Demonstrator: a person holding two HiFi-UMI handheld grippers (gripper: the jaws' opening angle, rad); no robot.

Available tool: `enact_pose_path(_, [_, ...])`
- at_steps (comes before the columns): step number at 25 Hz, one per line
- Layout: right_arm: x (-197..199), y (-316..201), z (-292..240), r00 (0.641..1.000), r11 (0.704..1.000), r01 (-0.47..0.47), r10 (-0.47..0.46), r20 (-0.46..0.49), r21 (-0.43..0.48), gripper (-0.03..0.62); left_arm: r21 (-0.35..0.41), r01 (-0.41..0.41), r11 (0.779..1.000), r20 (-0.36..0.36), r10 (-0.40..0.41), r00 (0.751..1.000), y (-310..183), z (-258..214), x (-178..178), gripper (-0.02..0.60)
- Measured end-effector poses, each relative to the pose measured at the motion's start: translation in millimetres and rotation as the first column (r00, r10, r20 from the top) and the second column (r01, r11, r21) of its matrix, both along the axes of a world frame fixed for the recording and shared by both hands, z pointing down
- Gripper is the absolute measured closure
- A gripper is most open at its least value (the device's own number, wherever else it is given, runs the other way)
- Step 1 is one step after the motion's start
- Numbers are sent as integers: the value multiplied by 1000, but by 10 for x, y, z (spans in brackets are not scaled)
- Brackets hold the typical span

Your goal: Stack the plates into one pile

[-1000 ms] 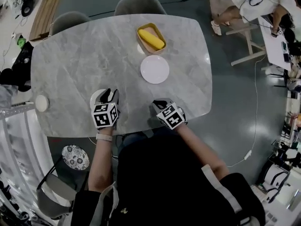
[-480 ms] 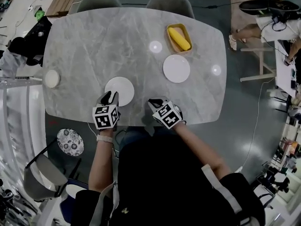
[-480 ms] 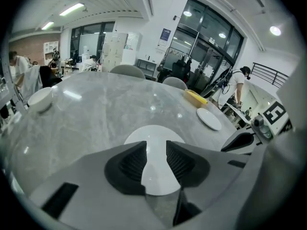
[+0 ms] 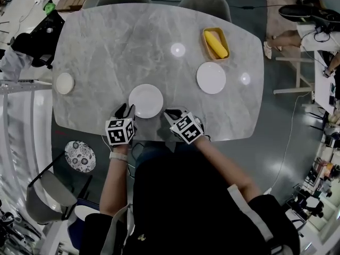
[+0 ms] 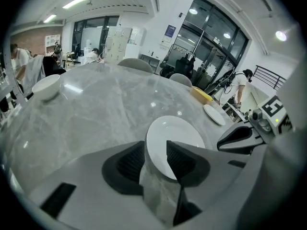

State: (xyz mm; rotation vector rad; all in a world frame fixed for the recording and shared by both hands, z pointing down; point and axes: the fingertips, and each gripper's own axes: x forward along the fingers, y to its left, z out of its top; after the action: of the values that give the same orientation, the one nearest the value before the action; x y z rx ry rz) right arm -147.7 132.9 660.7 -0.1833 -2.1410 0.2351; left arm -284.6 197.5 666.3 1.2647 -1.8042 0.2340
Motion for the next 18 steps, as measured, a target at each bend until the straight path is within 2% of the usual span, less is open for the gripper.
enact_pose_path(9, [-278,85,155,1000,1000,-15,14,-25,-10,572,18,-58,998,-31,58,998,-5,97,-95,431])
enact_pose_path(18, [-301,101,270,999,999,-36,36,-38,-1,574,11,-110,994,-61,111,992,-54,168,-30,426])
